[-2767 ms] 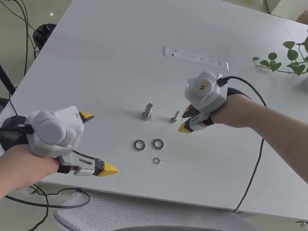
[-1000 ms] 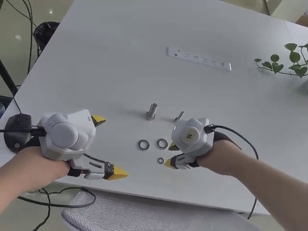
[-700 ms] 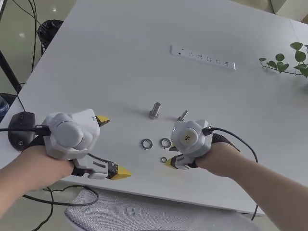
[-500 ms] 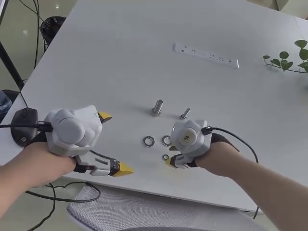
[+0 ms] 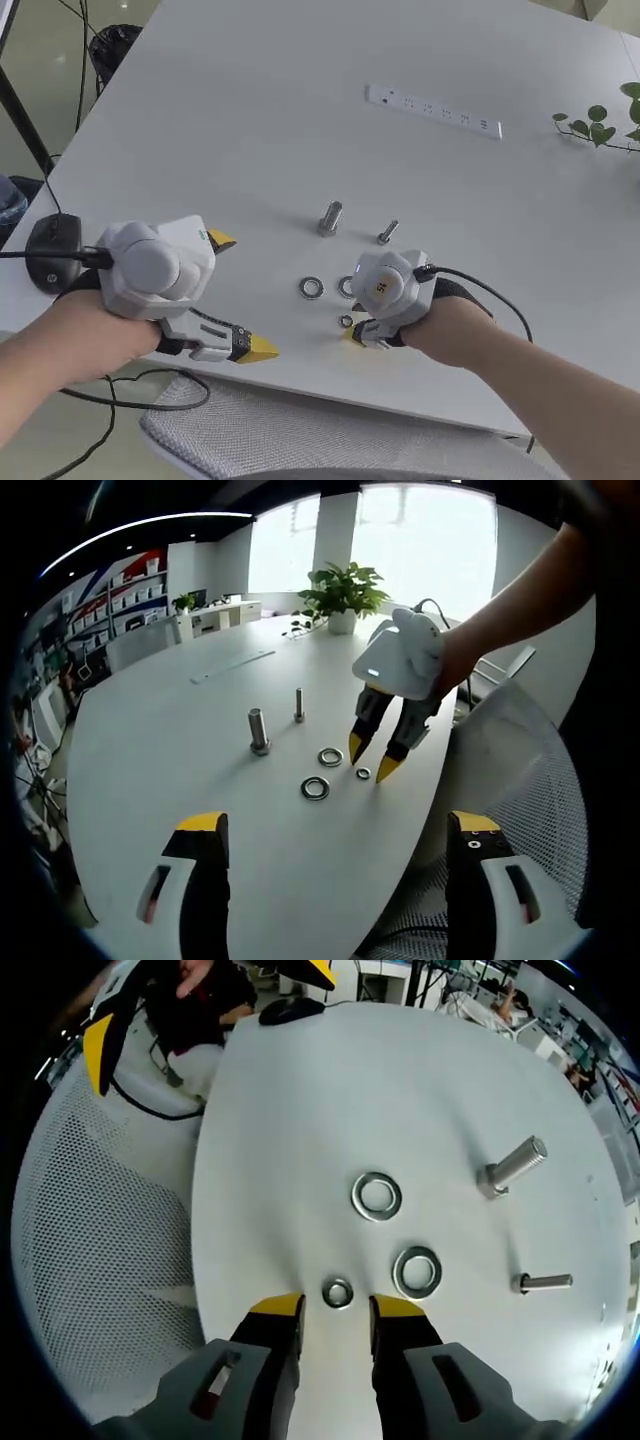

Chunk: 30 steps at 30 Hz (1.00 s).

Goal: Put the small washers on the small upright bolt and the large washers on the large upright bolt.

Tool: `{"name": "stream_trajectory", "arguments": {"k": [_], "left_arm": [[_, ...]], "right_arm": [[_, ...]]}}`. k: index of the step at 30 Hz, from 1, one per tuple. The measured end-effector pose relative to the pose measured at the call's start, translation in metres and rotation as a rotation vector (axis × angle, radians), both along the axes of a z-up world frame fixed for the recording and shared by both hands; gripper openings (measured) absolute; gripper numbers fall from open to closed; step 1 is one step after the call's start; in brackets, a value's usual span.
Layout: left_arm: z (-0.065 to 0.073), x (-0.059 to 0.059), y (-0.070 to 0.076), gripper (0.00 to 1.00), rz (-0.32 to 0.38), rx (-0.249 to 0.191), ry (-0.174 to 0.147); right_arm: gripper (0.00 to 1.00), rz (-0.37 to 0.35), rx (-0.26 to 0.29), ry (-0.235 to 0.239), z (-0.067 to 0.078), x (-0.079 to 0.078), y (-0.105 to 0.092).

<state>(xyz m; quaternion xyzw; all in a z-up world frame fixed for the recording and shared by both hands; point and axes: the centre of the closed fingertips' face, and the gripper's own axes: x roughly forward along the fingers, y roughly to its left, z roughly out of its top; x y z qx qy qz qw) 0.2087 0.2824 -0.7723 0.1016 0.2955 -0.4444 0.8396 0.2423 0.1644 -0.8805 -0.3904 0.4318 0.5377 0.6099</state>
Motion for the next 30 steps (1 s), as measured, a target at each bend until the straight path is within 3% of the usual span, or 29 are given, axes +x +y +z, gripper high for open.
{"name": "stream_trajectory", "arguments": {"k": [7, 20, 26, 30], "left_arm": [[0.0003, -0.0003, 0.0024, 0.89, 0.009, -0.005, 0.003], [0.0002, -0.0037, 0.0036, 0.88, 0.016, -0.009, 0.011], [0.001, -0.0019, 0.0026, 0.87, 0.019, -0.012, 0.01], [0.0015, -0.0001, 0.0014, 0.86, 0.017, -0.013, 0.009]], "right_arm": [[0.27, -0.007, 0.0, 0.005, 0.0003, 0.0002, 0.0002], [0.17, -0.012, -0.026, -0.004, -0.0001, 0.0019, 0.0038], [0.15, 0.01, -0.068, -0.001, -0.0007, 0.0023, 0.0041], [0.15, 0.039, -0.156, 0.014, -0.0018, 0.0021, 0.0035]]}}
